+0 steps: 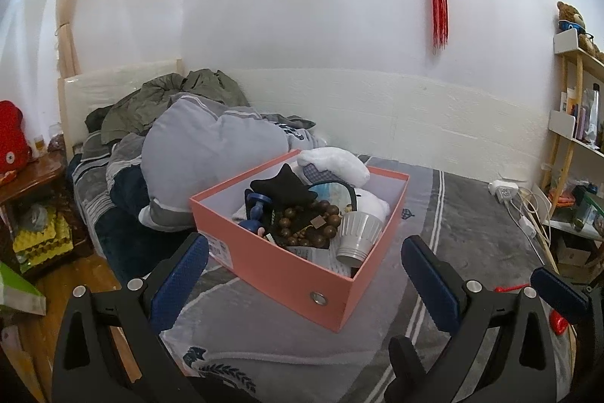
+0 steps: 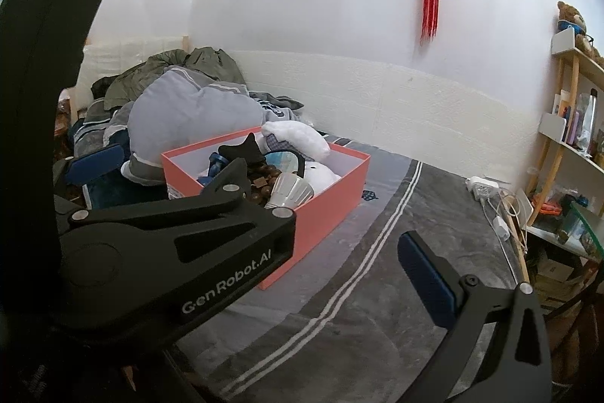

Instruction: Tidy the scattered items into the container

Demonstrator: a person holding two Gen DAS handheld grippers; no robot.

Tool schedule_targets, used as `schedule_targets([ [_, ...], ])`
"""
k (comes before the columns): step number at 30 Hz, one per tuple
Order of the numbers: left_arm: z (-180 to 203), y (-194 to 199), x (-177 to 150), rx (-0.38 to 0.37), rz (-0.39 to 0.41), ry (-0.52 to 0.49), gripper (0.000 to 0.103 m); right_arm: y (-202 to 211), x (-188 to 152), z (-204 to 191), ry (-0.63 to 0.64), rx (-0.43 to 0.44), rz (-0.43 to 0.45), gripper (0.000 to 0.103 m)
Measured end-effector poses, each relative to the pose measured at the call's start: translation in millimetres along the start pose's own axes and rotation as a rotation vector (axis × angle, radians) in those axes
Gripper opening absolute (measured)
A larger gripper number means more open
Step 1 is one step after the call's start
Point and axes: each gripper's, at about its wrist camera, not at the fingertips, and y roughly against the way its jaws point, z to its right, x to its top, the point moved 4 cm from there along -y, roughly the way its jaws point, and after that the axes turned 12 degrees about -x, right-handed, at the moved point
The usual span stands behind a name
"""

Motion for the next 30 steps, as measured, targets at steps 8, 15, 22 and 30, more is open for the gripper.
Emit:
schedule_targets([
  [8,1.0,1.7,0.0,0.003,0.007,-0.005,0.103,-1.8,-1.4,1.1,-0.018,0.006,-0.005,0.102],
  [15,0.5,4.0,0.8,0.009,0.019,-0.008,0.103,-1.3,-1.3,0.5,-0.028,0.01,-0.003,0.102],
  [22,1.4,4.5,1.5,0.016,0.02,-0.014,0.103,-1.1,-1.3,0.0,-0.038,0.015,-0.005,0.102],
  [30,0.6,5.4,2.6,0.023,0.031,-0.015,0.103,-1.6,-1.5,-0.1,-0.05,0.023,-0.012,0.102],
])
